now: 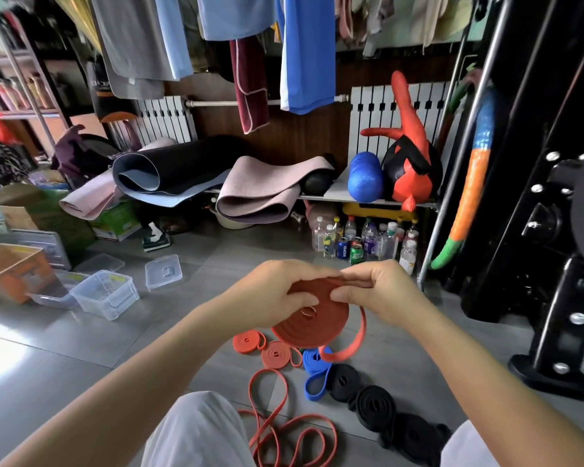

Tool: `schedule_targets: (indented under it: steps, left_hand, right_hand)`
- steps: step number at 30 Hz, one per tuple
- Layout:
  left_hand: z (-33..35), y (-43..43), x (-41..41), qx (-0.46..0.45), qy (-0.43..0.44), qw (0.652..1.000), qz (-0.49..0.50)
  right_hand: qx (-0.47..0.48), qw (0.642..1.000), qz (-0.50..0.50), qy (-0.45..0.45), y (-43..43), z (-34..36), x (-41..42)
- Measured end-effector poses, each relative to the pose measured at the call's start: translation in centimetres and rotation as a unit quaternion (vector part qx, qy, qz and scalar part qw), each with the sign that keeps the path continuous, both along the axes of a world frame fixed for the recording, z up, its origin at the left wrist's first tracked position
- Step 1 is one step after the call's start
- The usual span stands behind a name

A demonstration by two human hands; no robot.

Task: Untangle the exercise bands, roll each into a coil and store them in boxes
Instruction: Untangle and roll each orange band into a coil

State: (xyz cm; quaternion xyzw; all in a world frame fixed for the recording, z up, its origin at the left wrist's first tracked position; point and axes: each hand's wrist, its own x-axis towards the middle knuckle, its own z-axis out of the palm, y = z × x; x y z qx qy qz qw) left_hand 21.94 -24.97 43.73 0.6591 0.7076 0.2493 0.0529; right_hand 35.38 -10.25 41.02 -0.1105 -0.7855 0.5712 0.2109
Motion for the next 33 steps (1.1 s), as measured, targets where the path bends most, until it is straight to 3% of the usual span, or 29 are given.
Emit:
schedule_targets:
  steps: [3,7,19,26,33]
  left_hand:
    - [-0.2,-0.5,-0.2,0.064,-0.12,0.99,0.029]
    - [-0.5,-0.9,-0.5,0.148,-0.202,0.965,0.078]
    - [-1.0,-0.7,-0.5,0.211,-0.268,0.931,0.131]
    - [-1.8,0.8,-0.7,0.287,-0.375,0.865,0.166]
    - [-1.9,3.9,-3.6,0.298,-0.436,0.832,0.169]
  right_hand:
    - [-0.04,0.999,-0.012,0.001,0.7,-0.1,0.5]
    - [-0.09,0.995,-0.038,0.014,0.5,-0.9,1.0]
    - [-0.053,0.99,-0.106,0.076,-1.2,-0.7,0.4]
    - [-0.078,0.98,-0.155,0.093,0.0,-0.6,-1.2]
    - [-0.083,0.981,-0.165,0.066,3.3,-0.4,-4.9]
